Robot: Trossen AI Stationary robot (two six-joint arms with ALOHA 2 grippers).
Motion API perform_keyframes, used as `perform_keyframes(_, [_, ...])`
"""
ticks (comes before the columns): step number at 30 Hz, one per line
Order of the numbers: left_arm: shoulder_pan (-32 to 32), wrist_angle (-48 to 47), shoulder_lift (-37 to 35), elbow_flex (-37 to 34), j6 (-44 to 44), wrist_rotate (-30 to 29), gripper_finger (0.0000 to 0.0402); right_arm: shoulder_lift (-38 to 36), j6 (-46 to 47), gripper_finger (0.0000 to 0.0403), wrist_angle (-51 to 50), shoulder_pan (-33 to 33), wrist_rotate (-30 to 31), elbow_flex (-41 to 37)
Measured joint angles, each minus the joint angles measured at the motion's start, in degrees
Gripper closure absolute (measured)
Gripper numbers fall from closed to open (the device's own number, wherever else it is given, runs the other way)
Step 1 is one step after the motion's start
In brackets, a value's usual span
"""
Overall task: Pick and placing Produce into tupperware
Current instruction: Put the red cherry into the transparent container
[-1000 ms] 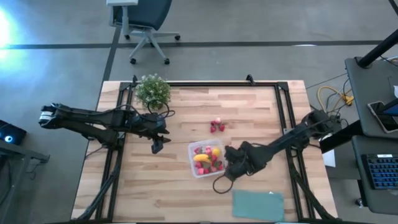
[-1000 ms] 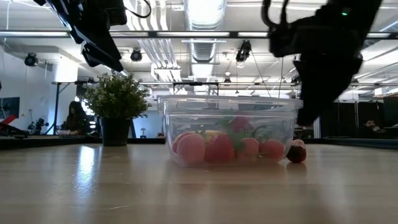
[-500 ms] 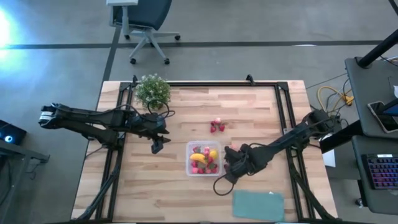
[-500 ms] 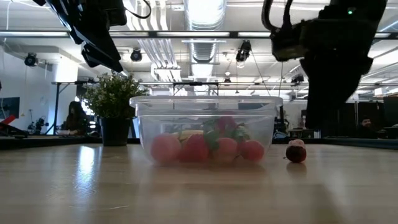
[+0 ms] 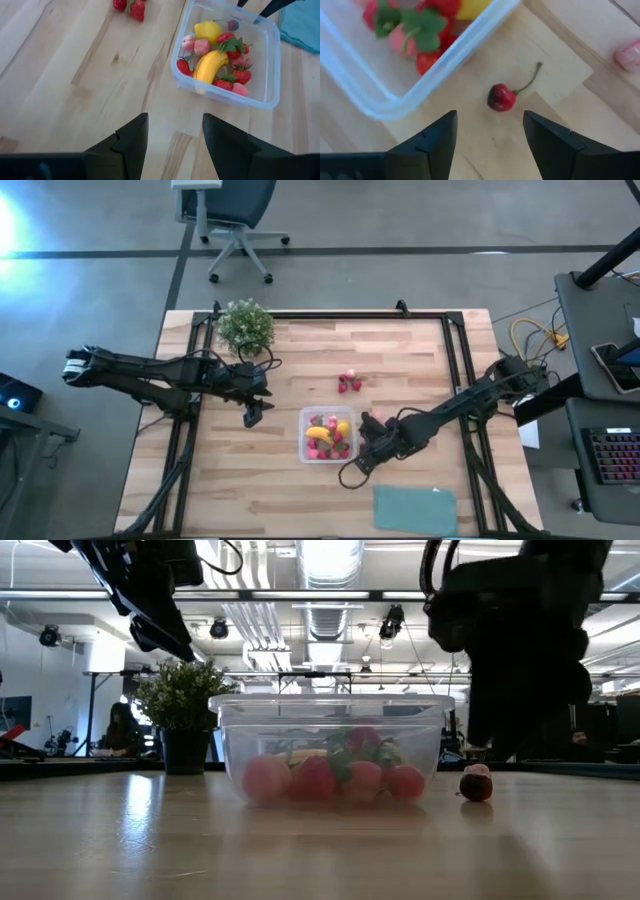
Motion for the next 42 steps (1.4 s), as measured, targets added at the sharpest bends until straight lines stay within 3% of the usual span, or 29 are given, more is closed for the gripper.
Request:
perform_keyframes(7, [0.0,0.04,-0.19,0.3,0.01,0.0,0.0228,0.04,11.27,0.0184,-2.2,-2.03,-3.32,2.58])
perform_keyframes(16, [0.0,0.04,-0.57,0.33,0.02,0.15,0.0228,0.42,20.46,0.0184,-4.56,-1.26,-2.09,2.6])
perform_keyframes(25, [0.01,0.09,-0.94,0.35,-0.06,0.22,0.0228,7.15,17.29,0.0184,-4.98,-1.26,-3.26,6.78])
perform_keyframes(34, [0.0,0.17,-0.98,0.35,-0.13,0.31,0.0228,11.4,8.37,0.0184,-15.66,-1.31,-0.51,12.47])
perform_keyframes(42, [0.02,0.1,-0.98,0.35,-0.15,0.28,0.0228,15.05,4.93,0.0184,-15.73,-1.31,-2.04,15.72])
